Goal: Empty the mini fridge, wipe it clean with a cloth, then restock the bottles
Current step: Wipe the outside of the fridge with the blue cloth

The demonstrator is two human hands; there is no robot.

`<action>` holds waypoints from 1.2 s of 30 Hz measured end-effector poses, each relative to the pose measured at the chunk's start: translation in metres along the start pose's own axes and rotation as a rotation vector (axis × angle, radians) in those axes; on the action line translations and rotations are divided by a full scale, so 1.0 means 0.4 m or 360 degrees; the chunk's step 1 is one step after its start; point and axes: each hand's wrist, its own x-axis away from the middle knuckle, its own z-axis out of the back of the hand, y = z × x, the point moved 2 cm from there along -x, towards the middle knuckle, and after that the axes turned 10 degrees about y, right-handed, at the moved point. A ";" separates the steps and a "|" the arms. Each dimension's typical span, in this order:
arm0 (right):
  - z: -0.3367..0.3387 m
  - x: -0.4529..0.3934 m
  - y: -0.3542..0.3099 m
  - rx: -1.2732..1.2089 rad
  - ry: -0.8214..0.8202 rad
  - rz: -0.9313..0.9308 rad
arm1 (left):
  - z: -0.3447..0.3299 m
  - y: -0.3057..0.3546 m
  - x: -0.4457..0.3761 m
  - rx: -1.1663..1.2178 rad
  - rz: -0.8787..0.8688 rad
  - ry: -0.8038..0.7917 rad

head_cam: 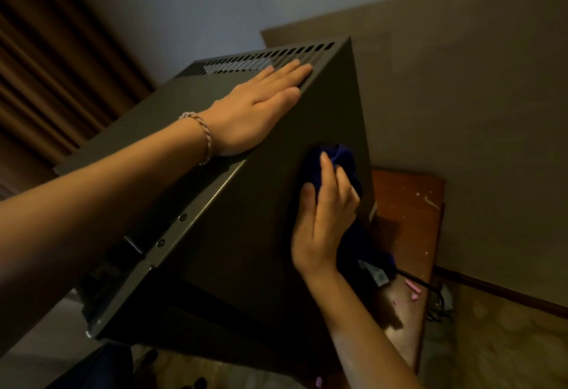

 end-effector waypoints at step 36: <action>-0.065 -0.032 0.508 0.0193 -0.0328 -0.1255 | 0.002 0.001 -0.002 -0.0018 0.0001 -0.0009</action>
